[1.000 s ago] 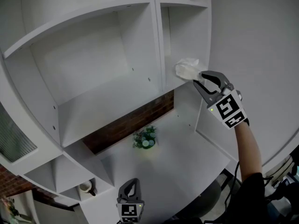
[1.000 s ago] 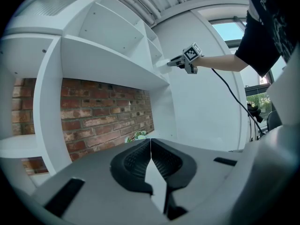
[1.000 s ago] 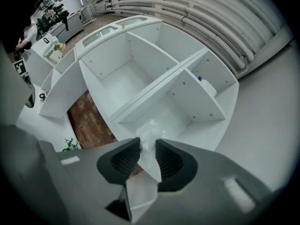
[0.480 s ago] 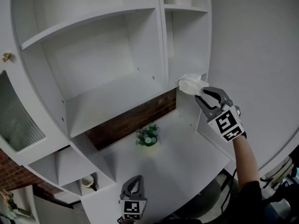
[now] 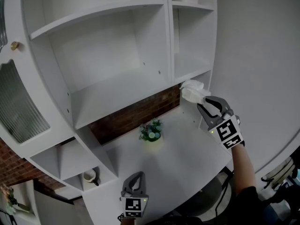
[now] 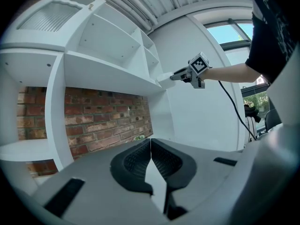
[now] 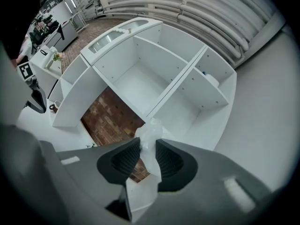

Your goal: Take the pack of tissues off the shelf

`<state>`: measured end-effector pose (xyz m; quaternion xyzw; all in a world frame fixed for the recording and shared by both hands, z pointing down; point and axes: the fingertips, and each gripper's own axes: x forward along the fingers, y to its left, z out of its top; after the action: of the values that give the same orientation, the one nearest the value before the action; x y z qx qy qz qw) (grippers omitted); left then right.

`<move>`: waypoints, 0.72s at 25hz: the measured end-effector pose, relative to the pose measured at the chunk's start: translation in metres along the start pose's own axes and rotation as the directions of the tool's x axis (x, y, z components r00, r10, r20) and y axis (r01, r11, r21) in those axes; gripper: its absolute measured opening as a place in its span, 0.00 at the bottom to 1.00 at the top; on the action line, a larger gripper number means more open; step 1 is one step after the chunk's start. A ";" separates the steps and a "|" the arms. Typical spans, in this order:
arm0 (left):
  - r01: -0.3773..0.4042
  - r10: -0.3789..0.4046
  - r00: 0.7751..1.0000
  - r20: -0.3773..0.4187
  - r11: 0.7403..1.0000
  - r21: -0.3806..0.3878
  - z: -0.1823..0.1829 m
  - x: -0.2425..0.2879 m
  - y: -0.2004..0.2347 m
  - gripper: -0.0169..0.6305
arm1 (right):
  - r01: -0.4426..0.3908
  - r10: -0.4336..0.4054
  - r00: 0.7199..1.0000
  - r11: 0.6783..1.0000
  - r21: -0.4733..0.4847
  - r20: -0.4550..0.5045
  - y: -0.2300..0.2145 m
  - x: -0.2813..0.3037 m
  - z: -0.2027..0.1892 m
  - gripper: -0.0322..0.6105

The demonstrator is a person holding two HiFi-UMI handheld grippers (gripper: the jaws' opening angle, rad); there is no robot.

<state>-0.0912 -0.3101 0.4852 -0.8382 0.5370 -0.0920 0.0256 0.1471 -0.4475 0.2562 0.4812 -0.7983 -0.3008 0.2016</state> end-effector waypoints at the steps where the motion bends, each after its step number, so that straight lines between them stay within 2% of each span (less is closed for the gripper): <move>1: -0.004 0.004 1.000 0.001 1.000 -0.001 0.000 -0.001 0.001 0.04 | -0.002 0.002 1.000 1.000 -0.001 -0.001 0.005 -0.001 -0.001 0.21; 9: -0.015 0.015 1.000 0.006 1.000 0.001 -0.005 -0.010 0.000 0.04 | -0.030 0.030 1.000 0.999 -0.024 -0.008 0.041 -0.011 -0.002 0.21; 13: -0.025 0.028 0.999 0.044 0.997 -0.074 -0.001 -0.013 -0.001 0.04 | -0.039 0.039 0.999 0.999 0.002 -0.015 0.055 -0.017 -0.005 0.21; 18: -0.018 0.020 0.999 0.034 0.999 -0.049 -0.005 -0.019 -0.005 0.04 | -0.050 0.051 0.998 0.998 0.047 -0.031 0.077 -0.026 -0.017 0.21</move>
<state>-0.0957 -0.2905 0.4883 -0.8348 0.5466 -0.0639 0.0154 0.1201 -0.4017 0.3197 0.4702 -0.8137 -0.2690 0.2108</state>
